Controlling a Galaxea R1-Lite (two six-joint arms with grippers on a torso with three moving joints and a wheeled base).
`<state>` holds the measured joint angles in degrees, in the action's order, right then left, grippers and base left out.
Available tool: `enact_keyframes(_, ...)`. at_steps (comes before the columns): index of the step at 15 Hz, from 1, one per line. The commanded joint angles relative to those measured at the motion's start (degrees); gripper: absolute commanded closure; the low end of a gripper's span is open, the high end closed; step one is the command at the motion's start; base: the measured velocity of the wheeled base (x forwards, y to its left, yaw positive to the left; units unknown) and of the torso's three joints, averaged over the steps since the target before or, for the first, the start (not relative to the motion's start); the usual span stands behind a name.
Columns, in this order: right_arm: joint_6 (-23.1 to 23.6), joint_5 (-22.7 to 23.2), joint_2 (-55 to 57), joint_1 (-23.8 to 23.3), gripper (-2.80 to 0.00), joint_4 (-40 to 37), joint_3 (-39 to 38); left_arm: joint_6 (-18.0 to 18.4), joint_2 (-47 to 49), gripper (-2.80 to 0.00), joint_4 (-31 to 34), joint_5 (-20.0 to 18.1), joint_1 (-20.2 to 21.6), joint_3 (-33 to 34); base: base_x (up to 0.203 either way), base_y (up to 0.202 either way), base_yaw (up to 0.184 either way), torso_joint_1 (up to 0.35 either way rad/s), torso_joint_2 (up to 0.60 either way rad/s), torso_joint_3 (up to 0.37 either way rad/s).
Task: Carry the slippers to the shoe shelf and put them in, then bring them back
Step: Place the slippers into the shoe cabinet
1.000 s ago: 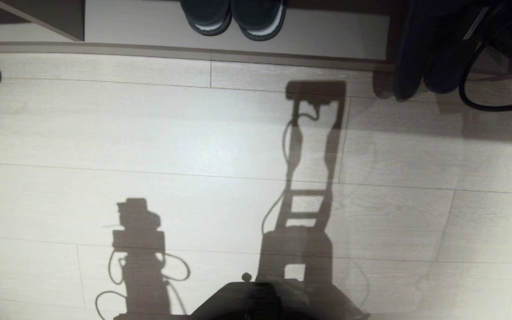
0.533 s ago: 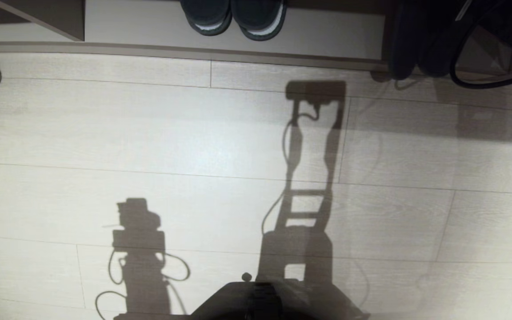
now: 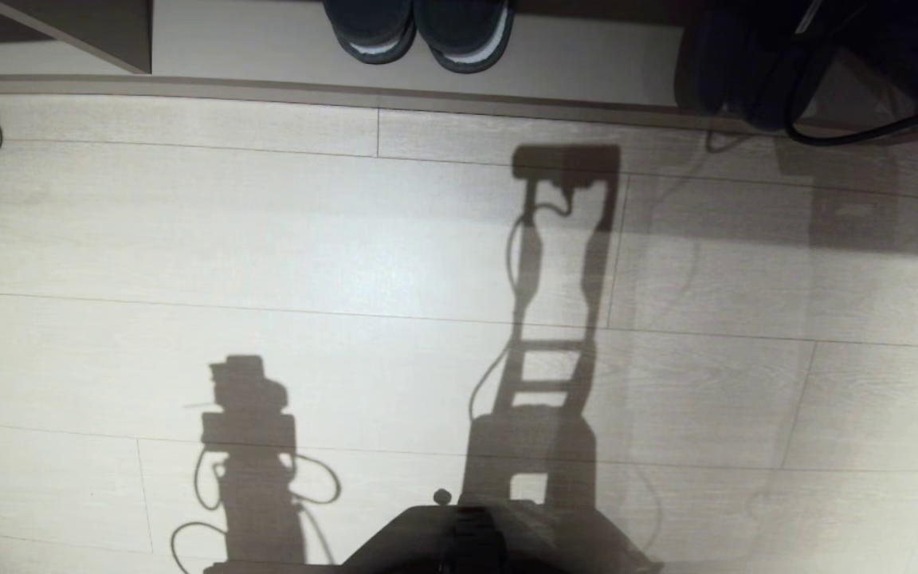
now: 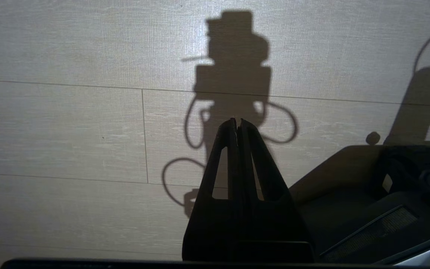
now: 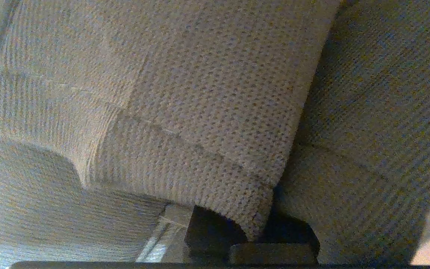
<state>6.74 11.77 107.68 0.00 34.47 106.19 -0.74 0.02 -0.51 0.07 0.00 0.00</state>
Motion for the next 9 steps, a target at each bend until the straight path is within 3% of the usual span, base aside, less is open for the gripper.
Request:
enact_keyframes(1, 0.03, 0.71, 1.04, 0.00, 0.00, 0.32, 0.08, -0.05, -0.11, 0.00, -0.02, 0.01, 0.00, 0.00, 0.000, 0.000, 0.000, 0.000, 0.00, 0.000)
enact_keyframes(2, 0.03, 2.12, 1.04, 0.00, 0.00, 0.33, 0.07, -0.05, -0.11, 0.00, -0.02, 0.01, 0.00, 0.00, 0.000, 0.000, 0.000, 0.000, 0.00, 0.000)
enact_keyframes(3, 0.03, 2.49, 0.93, 0.00, -2.80, 0.06, 0.65, -0.05, -0.11, 0.00, -0.02, 0.01, 0.00, 0.00, 0.000, 0.000, 0.000, 0.000, 0.00, 0.000)
enact_keyframes(9, 0.11, 2.64, 0.39, 0.02, -2.80, -1.52, 1.19, -0.05, -0.11, 0.00, -0.02, 0.01, 0.00, 0.00, 0.000, 0.000, 0.000, 0.000, 0.00, 0.000)
